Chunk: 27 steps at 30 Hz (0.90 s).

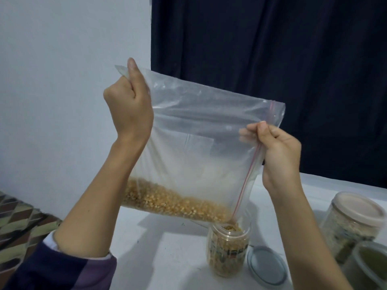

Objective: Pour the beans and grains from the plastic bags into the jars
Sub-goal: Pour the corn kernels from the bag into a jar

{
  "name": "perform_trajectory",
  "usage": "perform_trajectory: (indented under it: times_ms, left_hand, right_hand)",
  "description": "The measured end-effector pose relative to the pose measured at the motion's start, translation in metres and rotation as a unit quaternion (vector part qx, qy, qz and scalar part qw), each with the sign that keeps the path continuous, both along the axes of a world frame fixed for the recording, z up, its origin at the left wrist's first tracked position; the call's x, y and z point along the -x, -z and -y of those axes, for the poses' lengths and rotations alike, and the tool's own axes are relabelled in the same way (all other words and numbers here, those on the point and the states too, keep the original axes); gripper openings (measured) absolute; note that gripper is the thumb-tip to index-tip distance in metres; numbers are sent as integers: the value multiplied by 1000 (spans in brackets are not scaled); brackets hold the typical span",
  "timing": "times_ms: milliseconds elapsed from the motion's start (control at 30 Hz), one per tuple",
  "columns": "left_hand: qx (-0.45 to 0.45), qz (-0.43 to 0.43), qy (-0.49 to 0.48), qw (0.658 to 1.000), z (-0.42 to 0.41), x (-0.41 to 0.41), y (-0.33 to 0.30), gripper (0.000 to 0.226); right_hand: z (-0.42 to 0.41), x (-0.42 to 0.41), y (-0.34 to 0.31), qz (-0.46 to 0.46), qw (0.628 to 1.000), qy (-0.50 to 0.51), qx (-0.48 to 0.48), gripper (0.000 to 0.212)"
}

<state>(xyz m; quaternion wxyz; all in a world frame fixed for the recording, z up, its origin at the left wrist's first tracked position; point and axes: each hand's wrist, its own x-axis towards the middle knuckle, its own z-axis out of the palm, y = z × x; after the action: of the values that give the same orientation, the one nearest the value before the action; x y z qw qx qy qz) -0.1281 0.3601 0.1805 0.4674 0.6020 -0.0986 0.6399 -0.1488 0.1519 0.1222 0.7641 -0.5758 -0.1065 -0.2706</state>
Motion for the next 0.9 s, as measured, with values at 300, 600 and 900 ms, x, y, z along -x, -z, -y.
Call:
perform_trajectory:
  times_ms: [300,600,900]
  left_hand:
    - [0,12,9,1000,3,-1,-8,57]
    - [-7,14,16,1000,6,-5,-13,56]
    - [-9,13,34,999,11,-5,-15,56]
  right_hand:
    - [-1,4,-5,1,1000,-13,7,26]
    - [0,3,-3,-6,1000,8,-13,26]
    - [3,-1,-2,-5,1000,-1,-23,27]
